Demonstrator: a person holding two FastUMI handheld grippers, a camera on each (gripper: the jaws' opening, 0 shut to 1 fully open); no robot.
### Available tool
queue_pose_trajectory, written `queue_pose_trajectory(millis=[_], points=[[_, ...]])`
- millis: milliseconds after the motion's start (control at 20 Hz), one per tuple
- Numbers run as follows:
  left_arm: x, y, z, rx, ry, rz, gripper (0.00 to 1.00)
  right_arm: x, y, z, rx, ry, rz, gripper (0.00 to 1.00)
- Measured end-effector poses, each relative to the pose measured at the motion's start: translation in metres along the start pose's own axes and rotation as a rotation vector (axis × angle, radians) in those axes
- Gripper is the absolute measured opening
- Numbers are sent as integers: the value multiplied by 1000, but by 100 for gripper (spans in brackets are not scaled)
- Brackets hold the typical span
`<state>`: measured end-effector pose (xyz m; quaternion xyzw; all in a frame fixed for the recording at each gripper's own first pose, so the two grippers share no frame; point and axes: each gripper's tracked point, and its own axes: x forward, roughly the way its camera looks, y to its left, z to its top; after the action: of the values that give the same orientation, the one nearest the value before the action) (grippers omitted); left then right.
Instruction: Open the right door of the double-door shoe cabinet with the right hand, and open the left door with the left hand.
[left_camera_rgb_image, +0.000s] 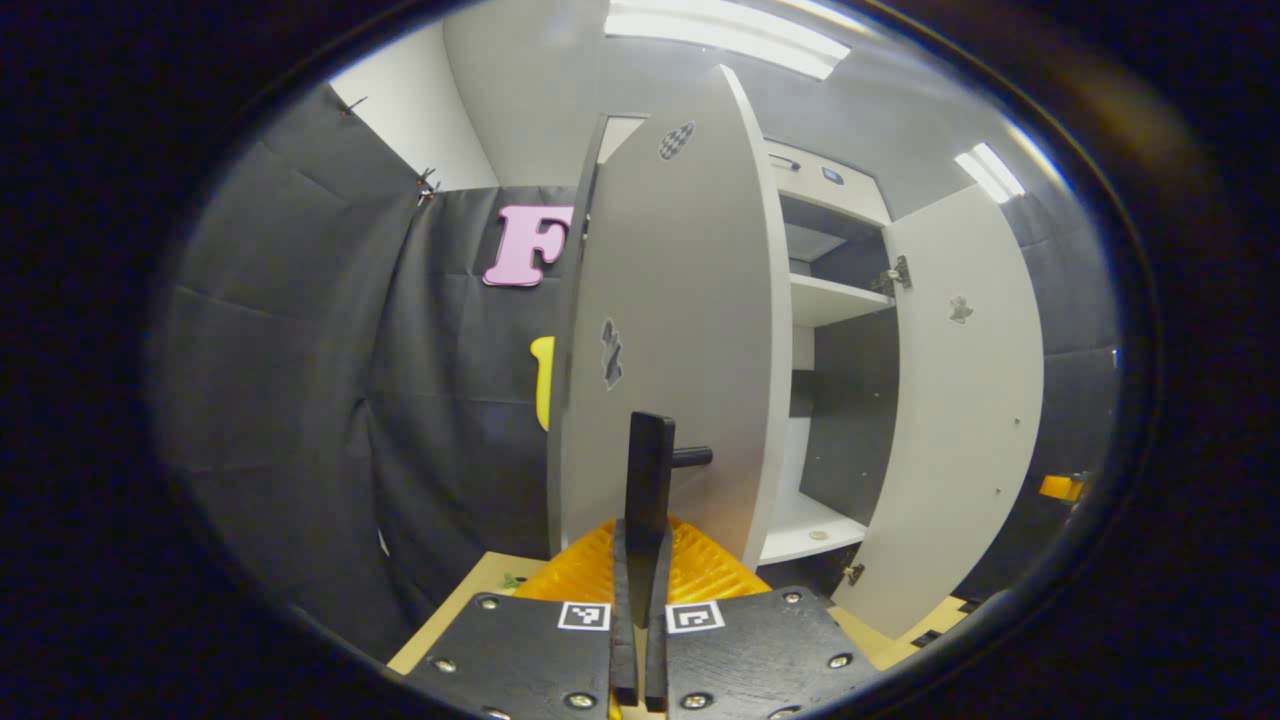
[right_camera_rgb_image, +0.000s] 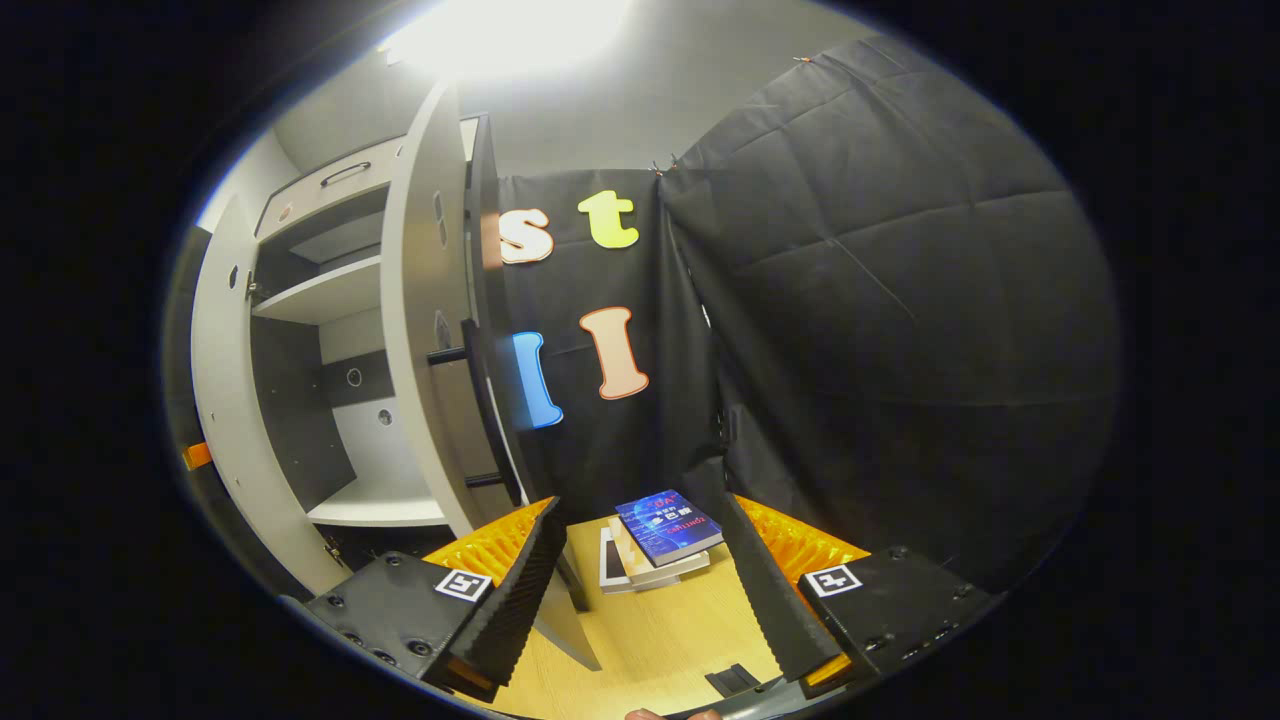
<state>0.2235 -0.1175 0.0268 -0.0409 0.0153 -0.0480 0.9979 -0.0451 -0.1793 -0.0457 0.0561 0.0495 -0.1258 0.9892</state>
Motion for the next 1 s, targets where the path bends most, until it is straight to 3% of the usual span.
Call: queue_pose_trajectory(millis=[300, 400, 450, 550, 750, 800, 1000], points=[[-3, 29, 7, 26, -35, 36, 5, -4, 27, 0, -42, 15, 59, 98], [1, 55, 8, 41, -41, 101, 6, -3, 41, 4, -41, 14, 86, 98], [5, 50, 7, -4, -41, 60, 0, -2, 45, 6, -36, 10, 97, 98], [8, 21, 12, -112, -47, -9, 0, 1, 55, 9, -31, 8, 119, 98], [-9, 32, 7, -108, -45, 25, 2, -1, 71, 16, -32, 2, 139, 98], [-2, 30, 7, -101, -42, 27, 1, -2, 73, 15, -30, 4, 142, 92], [-6, 36, 6, -50, -22, 63, 1, -6, 77, 7, -55, 29, 147, 98]])
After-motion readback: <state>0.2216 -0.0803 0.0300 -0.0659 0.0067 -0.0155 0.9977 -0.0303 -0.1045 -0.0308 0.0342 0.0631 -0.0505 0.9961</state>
